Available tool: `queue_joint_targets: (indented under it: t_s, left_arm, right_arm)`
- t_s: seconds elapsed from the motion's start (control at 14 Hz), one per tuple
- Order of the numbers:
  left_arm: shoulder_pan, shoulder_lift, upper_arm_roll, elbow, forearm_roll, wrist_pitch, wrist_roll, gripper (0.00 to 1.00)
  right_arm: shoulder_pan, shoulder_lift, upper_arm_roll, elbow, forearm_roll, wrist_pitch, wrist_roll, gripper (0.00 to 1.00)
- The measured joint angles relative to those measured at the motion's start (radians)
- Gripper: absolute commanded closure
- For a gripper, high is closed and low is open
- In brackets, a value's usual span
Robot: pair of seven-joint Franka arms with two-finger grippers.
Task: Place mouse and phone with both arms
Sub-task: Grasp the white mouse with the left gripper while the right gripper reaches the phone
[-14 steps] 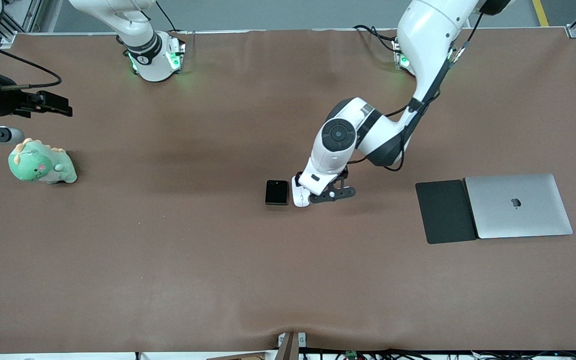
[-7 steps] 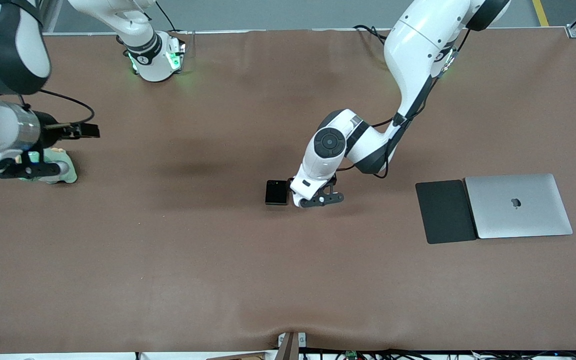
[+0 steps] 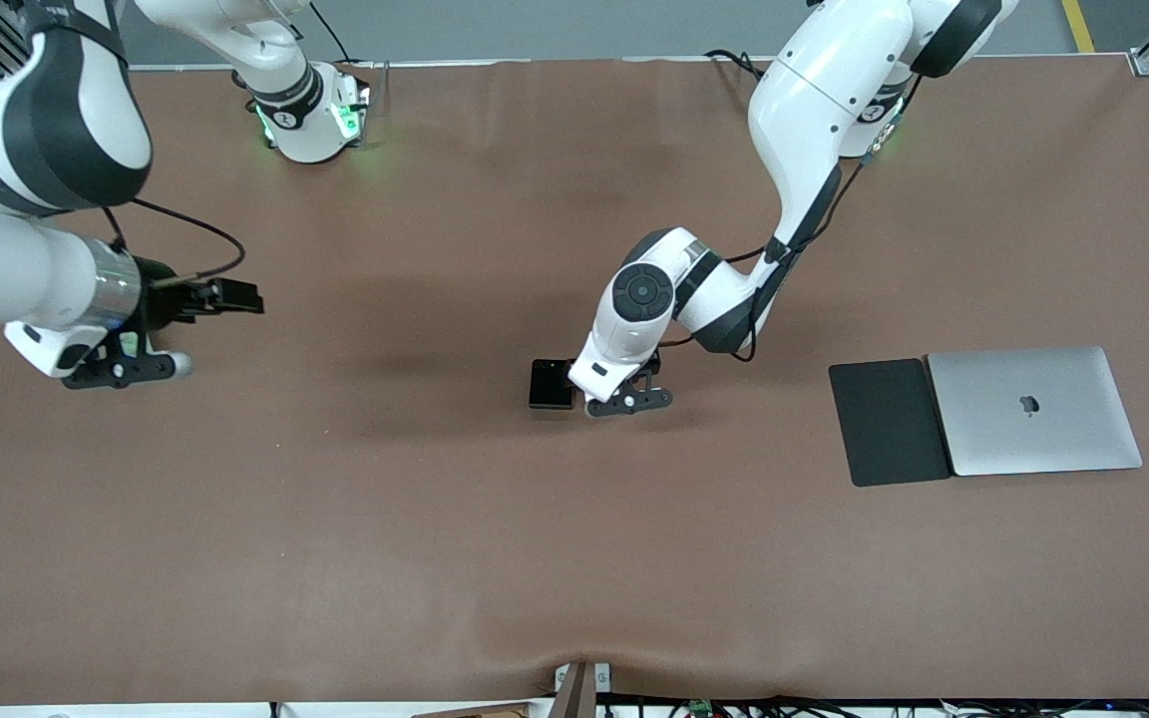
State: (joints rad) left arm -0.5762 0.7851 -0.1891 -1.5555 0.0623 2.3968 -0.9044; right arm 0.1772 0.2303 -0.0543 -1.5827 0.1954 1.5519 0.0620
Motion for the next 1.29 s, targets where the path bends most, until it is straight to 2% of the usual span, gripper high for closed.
queue_joint_targets:
  t_s: [0.43, 0.64, 0.93, 1.14, 1.29]
  left_arm:
    - [-0.021, 0.041, 0.013, 0.019, 0.000, 0.016, 0.000, 0.09]
    - [-0.050, 0.052, 0.046, 0.027, 0.000, 0.022, 0.000, 0.15]
    - [-0.054, 0.052, 0.051, 0.033, 0.000, 0.022, 0.000, 0.29]
    - [-0.058, 0.052, 0.051, 0.035, 0.000, 0.022, 0.000, 0.44]
    - [-0.058, 0.052, 0.051, 0.036, 0.000, 0.022, 0.000, 0.47]
  right_arm:
    - [0.059, 0.165, 0.001, 0.008, 0.195, 0.170, 0.084, 0.00]
    - [0.092, 0.222, 0.002, 0.008, 0.206, 0.203, 0.084, 0.00]
    - [0.111, 0.233, -0.001, -0.042, 0.201, 0.280, 0.014, 0.00]
    - [0.125, 0.232, -0.002, -0.113, 0.186, 0.467, -0.053, 0.00]
    - [0.178, 0.233, -0.001, -0.149, 0.169, 0.622, -0.053, 0.00]
